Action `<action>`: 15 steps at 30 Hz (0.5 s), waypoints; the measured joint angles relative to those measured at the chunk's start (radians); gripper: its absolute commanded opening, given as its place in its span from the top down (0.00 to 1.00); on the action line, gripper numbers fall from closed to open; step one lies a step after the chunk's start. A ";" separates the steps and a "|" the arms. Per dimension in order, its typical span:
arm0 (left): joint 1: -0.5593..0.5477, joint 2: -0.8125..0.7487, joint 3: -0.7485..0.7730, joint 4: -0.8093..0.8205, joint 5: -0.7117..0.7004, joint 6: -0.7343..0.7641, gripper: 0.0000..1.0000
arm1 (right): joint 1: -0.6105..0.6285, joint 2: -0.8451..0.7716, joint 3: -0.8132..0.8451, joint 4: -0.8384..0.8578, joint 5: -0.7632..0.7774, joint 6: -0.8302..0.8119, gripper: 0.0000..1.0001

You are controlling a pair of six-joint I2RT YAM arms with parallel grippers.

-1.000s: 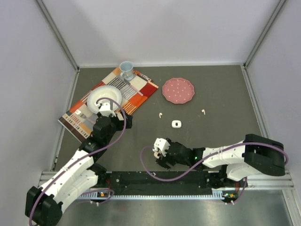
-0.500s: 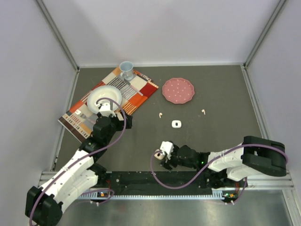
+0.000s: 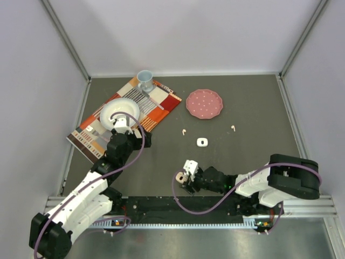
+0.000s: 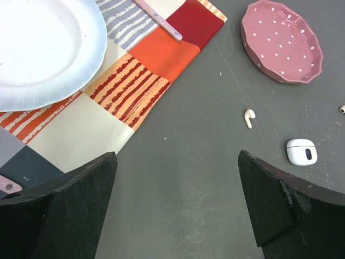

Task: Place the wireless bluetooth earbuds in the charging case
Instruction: Move the charging case to the center of the board.

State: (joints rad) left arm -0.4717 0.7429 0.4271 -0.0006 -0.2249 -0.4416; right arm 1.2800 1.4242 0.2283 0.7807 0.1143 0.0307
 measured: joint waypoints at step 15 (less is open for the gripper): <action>0.006 0.002 -0.002 0.000 0.000 0.004 0.01 | 0.000 0.039 -0.018 0.053 0.084 0.021 0.36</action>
State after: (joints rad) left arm -0.4652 0.7444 0.4252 -0.0002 -0.2249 -0.4377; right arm 1.2800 1.4631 0.2108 0.8337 0.1986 0.0521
